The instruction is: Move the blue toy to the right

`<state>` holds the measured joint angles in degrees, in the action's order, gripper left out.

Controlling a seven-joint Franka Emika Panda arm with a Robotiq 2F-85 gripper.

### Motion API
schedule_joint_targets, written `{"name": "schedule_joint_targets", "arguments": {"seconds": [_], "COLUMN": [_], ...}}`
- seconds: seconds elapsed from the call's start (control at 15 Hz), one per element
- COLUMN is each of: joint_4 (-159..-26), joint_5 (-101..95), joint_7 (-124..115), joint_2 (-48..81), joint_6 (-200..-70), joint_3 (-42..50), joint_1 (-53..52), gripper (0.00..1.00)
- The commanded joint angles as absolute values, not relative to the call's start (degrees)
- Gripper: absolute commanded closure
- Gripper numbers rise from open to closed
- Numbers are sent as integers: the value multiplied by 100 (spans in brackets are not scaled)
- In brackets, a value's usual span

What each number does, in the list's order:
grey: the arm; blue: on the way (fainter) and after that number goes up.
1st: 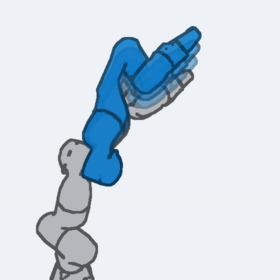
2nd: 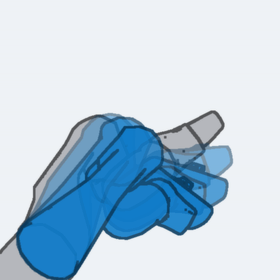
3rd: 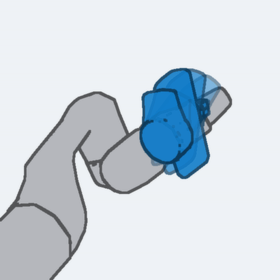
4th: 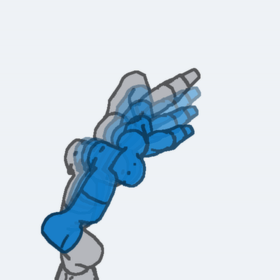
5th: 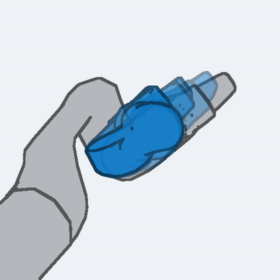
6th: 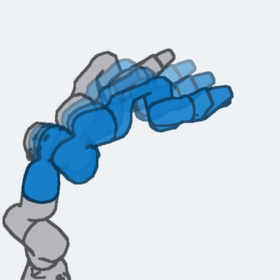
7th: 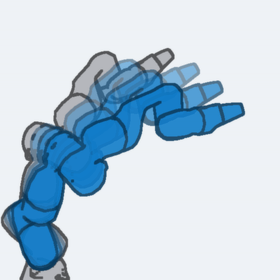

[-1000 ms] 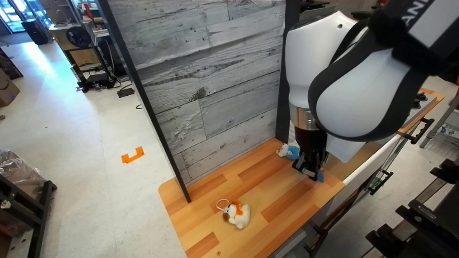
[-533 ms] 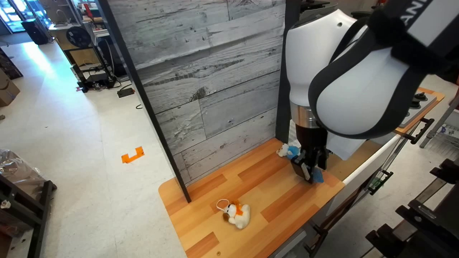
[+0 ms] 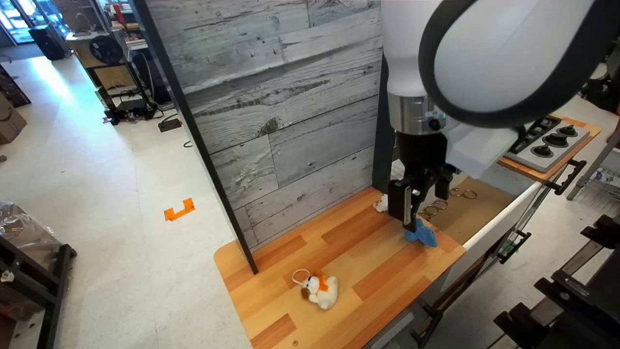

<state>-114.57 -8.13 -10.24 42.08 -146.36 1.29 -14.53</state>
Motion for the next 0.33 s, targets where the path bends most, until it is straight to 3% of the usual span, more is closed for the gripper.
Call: {"name": "schedule_joint_targets", "arguments": {"seconds": [0.0,0.27], "joint_4": [-11976,-11839], "joint_5": [-585,-777], "joint_7": [-1037,-1174], "joint_2": [3326,3355], "joint_6": [-14003,-13858], "joint_3": [-38,23], "joint_1": [-1299,-1344], "gripper": [0,0]}}
